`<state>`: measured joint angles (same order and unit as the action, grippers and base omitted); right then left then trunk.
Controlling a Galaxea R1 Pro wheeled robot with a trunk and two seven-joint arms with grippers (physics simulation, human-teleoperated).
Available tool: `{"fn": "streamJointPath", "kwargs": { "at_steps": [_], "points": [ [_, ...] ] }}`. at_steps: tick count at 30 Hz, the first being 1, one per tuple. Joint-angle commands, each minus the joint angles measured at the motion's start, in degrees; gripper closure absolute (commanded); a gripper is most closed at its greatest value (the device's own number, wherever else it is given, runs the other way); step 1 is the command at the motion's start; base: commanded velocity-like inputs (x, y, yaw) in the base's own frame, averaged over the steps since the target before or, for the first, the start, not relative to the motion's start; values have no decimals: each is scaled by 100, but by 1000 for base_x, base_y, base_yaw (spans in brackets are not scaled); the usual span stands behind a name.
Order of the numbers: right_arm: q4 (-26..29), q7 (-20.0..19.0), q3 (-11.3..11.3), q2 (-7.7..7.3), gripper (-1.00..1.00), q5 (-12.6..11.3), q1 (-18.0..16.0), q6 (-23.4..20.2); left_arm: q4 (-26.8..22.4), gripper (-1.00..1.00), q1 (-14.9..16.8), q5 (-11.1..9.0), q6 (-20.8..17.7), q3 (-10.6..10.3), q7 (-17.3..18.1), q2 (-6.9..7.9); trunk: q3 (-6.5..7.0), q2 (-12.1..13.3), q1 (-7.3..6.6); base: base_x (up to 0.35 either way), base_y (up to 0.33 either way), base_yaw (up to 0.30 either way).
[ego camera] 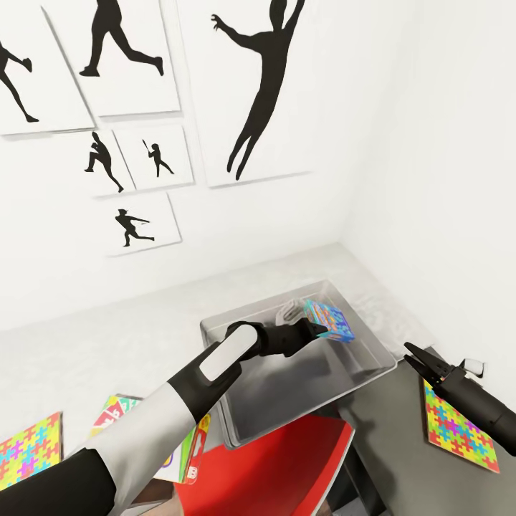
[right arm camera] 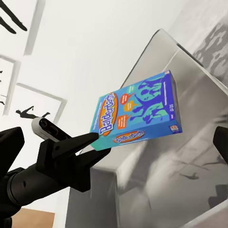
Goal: Put all the toys in the child's room - the three board games (two on the bed and one on the table), the two jigsaw puzzles on the table, and the tennis ball on the table - inside the toy box on the table in the child's room.
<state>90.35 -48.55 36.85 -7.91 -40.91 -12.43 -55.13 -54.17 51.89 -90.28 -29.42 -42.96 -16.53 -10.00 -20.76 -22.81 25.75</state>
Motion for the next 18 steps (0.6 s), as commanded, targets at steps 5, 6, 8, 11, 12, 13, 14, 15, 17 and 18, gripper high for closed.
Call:
{"fn": "streamJointPath", "kwargs": {
  "at_steps": [5, 6, 8, 11, 12, 13, 14, 15, 17, 18],
  "points": [
    [1, -24, 7, 0, -100, 14, -5, -24, -7, -100, 5, -60, -2, -2, -52, 0, -10, -10, 3, 0, 0, 0],
    [1, -24, 7, 0, -100, 13, -5, -24, -10, -100, 5, -60, -2, -2, -52, 0, -10, -10, 3, 0, 0, 0],
    [1, -25, 7, 0, -100, 15, -5, -24, -9, -100, 5, -60, -2, -2, -52, 0, -10, -10, 3, 0, 0, 0],
    [1, -27, 7, 0, -100, 14, -5, -24, -11, -100, 6, -60, -2, -2, -52, 0, -10, -10, 3, 0, 0, 0],
    [1, -26, 7, 0, -100, 16, -5, -24, -11, -100, 5, -60, -2, -2, -52, 0, -10, -10, 3, 0, 0, 0],
    [1, -28, 7, 0, -100, 18, -5, -24, -11, -100, 7, -60, -2, -2, -52, 0, -10, -10, 3, 0, 0, 0],
    [1, -29, 7, 0, -100, 19, -5, -24, -10, -100, 7, -60, -2, -2, -52, 0, -10, -10, 3, 0, 0, 0],
    [1, -28, 7, 0, -100, 20, -5, -24, -10, -100, 7, -60, -2, -2, -52, 0, -10, -10, 3, 0, 0, 0],
    [1, -30, 7, 0, -100, 19, -5, -24, -11, -100, 6, -60, -2, -2, -52, 0, -10, -10, 3, 0, 0, 0],
    [1, -31, 7, 0, -100, 20, -5, -24, -13, -100, 6, -60, -2, -2, -52, 0, -10, -10, 3, 0, 0, 0]
  ]
}}
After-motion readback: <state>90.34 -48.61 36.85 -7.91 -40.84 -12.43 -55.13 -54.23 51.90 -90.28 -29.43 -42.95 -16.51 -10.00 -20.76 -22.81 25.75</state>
